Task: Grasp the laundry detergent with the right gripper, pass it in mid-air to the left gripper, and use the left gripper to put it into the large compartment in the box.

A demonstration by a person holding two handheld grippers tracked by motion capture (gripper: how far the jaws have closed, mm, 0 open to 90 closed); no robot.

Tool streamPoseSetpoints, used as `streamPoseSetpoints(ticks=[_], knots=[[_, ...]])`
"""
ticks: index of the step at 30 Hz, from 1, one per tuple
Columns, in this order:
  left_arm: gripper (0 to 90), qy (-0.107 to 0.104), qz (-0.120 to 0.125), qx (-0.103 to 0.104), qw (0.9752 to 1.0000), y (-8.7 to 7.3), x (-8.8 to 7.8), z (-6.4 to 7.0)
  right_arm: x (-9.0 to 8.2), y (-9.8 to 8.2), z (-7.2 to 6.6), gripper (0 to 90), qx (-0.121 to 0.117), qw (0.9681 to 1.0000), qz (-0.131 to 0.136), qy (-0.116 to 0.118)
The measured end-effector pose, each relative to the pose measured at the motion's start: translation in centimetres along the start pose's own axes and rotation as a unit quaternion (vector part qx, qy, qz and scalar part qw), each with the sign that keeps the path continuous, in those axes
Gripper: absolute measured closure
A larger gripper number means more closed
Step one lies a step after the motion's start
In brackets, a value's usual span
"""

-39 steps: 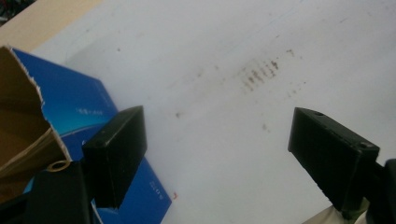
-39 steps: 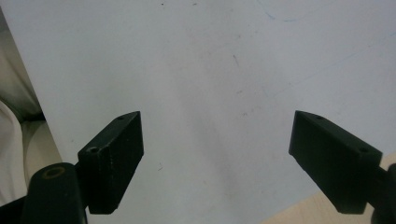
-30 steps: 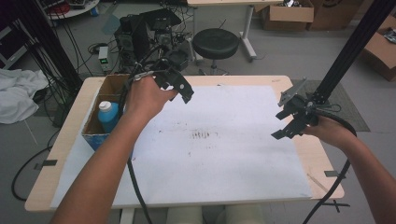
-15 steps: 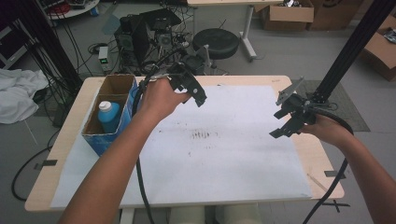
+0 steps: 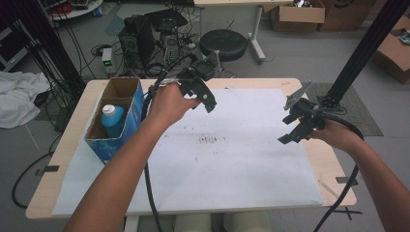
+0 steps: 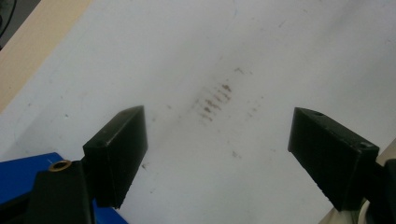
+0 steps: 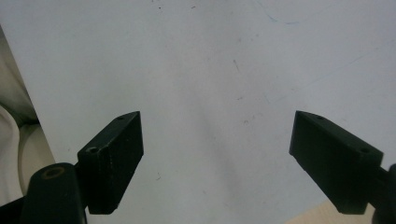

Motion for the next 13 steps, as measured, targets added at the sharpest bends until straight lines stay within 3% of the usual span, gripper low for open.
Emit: streamPoseSetpoints(ticks=[13], knots=[[20.6, -0.004, 0.000, -0.006, 1.0000, -0.47, 0.18, -0.26, 0.06, 0.26, -0.25, 17.4, -0.001, 1.0000, -0.001, 0.000]])
Point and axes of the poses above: each handheld gripper's, and its own axes: x roughly forward along the jaws, y roughly out of its top, z roughly to its right, the point moved 6 cm from there along x, roughly forward along the jaws, and after that the axes turned 13 degrees about y, right-handed, at the moved point
